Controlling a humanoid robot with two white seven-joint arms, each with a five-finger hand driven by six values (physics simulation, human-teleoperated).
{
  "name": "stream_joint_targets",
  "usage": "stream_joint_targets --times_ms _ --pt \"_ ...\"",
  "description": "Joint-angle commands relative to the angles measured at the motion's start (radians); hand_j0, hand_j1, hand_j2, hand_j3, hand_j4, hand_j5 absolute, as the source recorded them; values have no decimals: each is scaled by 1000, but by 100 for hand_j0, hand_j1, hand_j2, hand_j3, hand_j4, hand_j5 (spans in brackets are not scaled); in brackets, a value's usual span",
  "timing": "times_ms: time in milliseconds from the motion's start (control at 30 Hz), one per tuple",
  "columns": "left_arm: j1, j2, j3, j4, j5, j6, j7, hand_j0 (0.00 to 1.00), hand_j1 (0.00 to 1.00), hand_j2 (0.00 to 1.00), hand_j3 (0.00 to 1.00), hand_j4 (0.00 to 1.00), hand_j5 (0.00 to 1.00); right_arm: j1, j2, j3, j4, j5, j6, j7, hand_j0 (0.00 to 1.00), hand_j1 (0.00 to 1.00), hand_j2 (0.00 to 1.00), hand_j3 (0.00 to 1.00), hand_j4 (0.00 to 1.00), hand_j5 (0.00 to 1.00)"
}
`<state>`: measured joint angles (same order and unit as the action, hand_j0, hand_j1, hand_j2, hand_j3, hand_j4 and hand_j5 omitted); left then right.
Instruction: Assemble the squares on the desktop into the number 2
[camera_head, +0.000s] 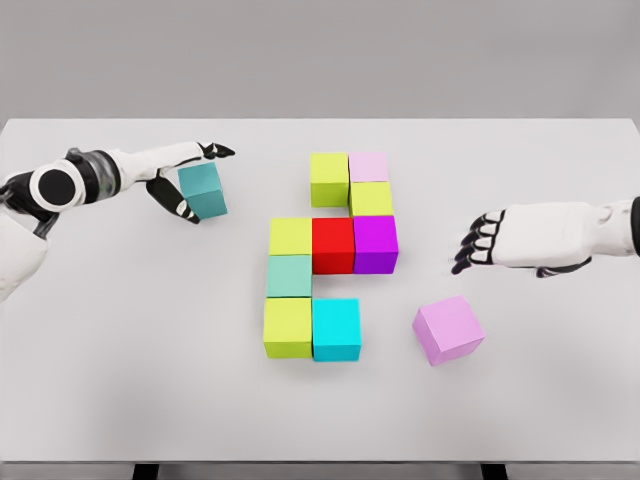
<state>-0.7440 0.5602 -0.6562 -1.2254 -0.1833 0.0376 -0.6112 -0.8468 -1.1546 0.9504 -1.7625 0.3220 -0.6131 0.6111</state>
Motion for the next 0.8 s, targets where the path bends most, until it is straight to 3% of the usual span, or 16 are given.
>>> stream_joint_targets --times_ms 0,300,767 --pt "0 -5 -2 14 2 -5 0 100 100 100 100 100 100 0 -73 1 0 -4 2 0 100 100 100 100 100 100" --pt "-8 -8 0 50 2 -7 0 100 100 100 100 100 100 6 -103 110 -2 -4 2 0 100 100 100 100 100 100" --pt "-17 -25 1 78 2 -5 0 100 100 100 100 100 100 12 -7 148 -3 -4 2 0 100 100 100 100 100 100"
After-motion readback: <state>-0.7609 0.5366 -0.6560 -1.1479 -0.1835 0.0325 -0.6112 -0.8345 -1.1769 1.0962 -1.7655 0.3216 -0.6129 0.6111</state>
